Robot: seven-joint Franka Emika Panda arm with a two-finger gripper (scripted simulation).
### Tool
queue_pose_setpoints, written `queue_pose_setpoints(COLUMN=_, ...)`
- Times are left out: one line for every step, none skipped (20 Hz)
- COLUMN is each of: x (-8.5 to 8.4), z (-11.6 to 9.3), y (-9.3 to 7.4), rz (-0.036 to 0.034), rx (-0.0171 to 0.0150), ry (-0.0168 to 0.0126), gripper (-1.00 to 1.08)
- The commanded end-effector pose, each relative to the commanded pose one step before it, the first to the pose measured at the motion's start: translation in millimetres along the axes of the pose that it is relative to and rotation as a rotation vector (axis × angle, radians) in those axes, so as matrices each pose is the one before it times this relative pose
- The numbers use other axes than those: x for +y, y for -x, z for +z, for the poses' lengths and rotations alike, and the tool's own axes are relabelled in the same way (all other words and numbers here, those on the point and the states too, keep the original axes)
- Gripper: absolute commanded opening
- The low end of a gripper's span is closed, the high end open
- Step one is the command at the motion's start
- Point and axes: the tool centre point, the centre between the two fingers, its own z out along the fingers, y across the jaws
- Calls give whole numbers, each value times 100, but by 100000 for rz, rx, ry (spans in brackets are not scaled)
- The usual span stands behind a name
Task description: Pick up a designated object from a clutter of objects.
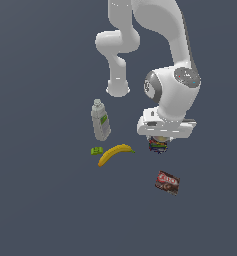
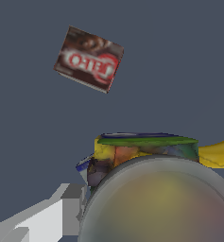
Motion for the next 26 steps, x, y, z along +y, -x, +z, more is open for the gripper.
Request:
queue_pose_setpoints(x=-466, z=-2497, y=966, rz=-34, rx=414, ry=-130, gripper=-100)
queue_pose_setpoints(x=-190, z=-962, y=434, rz=-8, rx=26, ry=63, gripper=-100)
queue_pose_setpoints(x=-179, z=-978, y=433, rz=0, rx=0, ry=0, gripper=-100)
queue_pose_setpoints(x=-183, z=-995, y=439, rz=0, rx=0, ry=0, gripper=-100)
queue_pose_setpoints(x=-187, z=-1013, y=446, rz=0, rx=0, ry=0, gripper=-100)
queue_pose_setpoints(x=-192, z=-1034, y=453, rz=0, rx=0, ry=0, gripper=-100)
queue_pose_setpoints(x=-197, z=-1058, y=462, rz=0, rx=0, ry=0, gripper=-100)
queue_pose_setpoints(x=-203, z=-1085, y=472, rz=0, rx=0, ry=0, gripper=-100)
queue_pose_setpoints(x=-210, z=-1117, y=483, rz=0, rx=0, ry=0, gripper=-100)
queue_pose_setpoints(x=-214, z=-1132, y=487, rz=0, rx=0, ry=0, gripper=-100)
queue_pose_setpoints(x=-212, z=-1115, y=478, rz=0, rx=0, ry=0, gripper=-100)
queue_pose_setpoints(x=-210, z=-1099, y=468, rz=0, rx=0, ry=0, gripper=-100)
queue_pose_setpoints(x=-208, z=-1082, y=459, rz=0, rx=0, ry=0, gripper=-100)
queue_pose_setpoints(x=-206, z=-1060, y=447, rz=0, rx=0, ry=0, gripper=-100)
queue_pose_setpoints(x=-203, z=-1037, y=434, rz=0, rx=0, ry=0, gripper=-100)
queue_pose_setpoints(x=-200, z=-1012, y=421, rz=0, rx=0, ry=0, gripper=-100)
queue_pose_setpoints(x=-196, z=-985, y=406, rz=0, rx=0, ry=0, gripper=-100)
queue_pose_setpoints(x=-192, z=-954, y=391, rz=0, rx=0, ry=0, gripper=-100)
queue_pose_setpoints(x=-186, z=-919, y=374, rz=0, rx=0, ry=0, gripper=-100)
queue_pose_setpoints(x=-180, z=-881, y=355, rz=0, rx=0, ry=0, gripper=-100)
queue_pose_setpoints(x=-175, z=-840, y=335, rz=0, rx=0, ry=0, gripper=-100)
queue_pose_setpoints(x=-169, z=-794, y=312, rz=0, rx=0, ry=0, gripper=-100)
queue_pose_setpoints(x=-135, z=-754, y=281, rz=0, rx=-17, ry=-67, gripper=-100)
queue_pose_setpoints(x=-152, z=-691, y=264, rz=0, rx=0, ry=0, gripper=-100)
queue_pose_setpoints(x=-143, z=-640, y=242, rz=0, rx=0, ry=0, gripper=-100)
queue_pose_setpoints(x=-133, z=-587, y=220, rz=0, rx=0, ry=0, gripper=-100)
